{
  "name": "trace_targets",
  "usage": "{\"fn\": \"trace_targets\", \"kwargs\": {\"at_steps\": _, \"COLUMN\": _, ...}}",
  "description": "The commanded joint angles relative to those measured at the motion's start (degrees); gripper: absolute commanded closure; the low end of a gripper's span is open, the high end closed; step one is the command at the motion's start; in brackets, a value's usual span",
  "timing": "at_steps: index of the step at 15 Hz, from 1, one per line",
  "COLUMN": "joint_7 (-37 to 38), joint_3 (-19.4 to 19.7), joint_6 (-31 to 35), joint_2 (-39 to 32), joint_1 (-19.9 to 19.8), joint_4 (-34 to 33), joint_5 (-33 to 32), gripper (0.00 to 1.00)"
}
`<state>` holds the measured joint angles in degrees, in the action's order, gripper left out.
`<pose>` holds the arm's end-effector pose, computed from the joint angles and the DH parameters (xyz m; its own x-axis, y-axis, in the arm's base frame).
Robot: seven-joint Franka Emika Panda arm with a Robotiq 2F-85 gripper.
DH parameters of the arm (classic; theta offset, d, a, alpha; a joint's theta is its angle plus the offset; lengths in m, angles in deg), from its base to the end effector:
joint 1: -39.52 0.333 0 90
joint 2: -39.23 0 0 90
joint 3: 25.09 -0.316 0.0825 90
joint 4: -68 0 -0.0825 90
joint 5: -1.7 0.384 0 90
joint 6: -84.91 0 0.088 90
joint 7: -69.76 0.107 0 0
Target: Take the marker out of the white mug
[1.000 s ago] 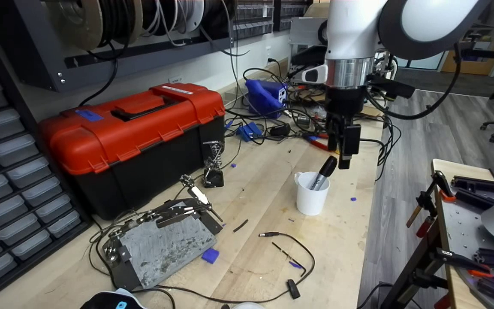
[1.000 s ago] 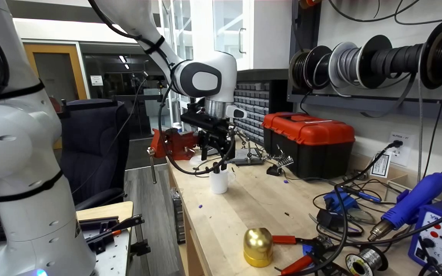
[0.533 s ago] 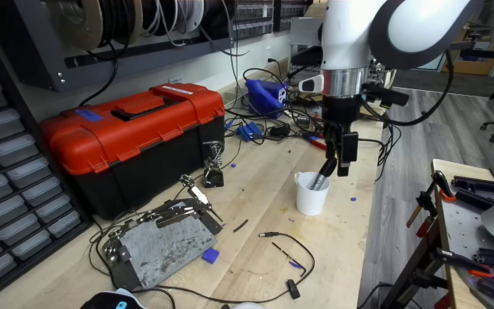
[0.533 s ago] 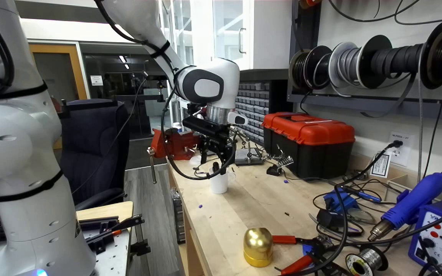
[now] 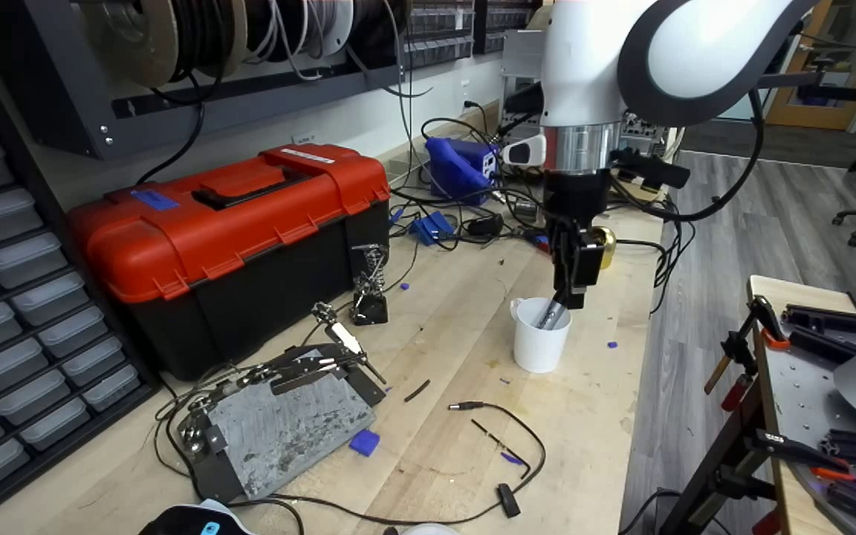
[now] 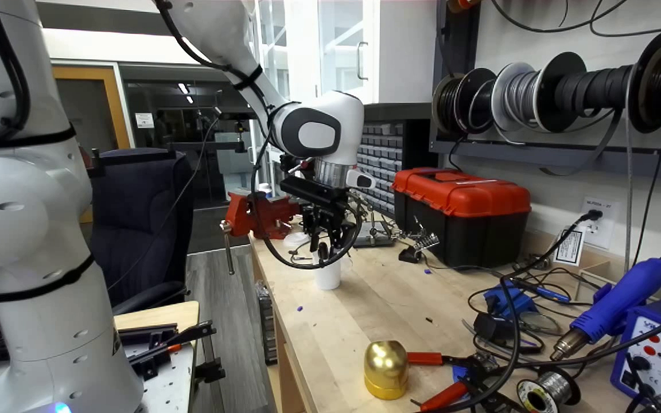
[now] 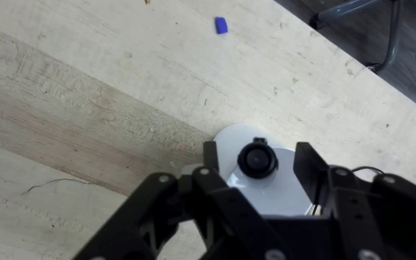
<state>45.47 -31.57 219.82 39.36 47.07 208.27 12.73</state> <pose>0.4547 0.1163 0.2929 0.8623 0.5047 -0.0403 0.4939 -0.8560 -0.1525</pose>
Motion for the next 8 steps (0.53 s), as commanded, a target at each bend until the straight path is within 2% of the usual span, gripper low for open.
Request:
{"fn": "trace_targets", "kwargs": {"at_steps": 1, "joint_7": -1.7, "joint_3": -0.3, "joint_6": 1.0, "joint_2": -0.8, "joint_1": -0.2, "joint_4": -0.8, "joint_5": 1.1, "gripper": 0.72}}
{"fn": "trace_targets", "kwargs": {"at_steps": 5, "joint_7": -0.9, "joint_3": -0.6, "joint_6": -0.5, "joint_2": 0.1, "joint_1": 0.0, "joint_4": -1.0, "joint_5": 0.1, "gripper": 0.97}}
{"fn": "trace_targets", "kwargs": {"at_steps": 8, "joint_7": -0.3, "joint_3": -1.1, "joint_6": -1.9, "joint_2": 1.2, "joint_1": 0.2, "joint_4": -0.9, "joint_5": -0.5, "gripper": 0.94}}
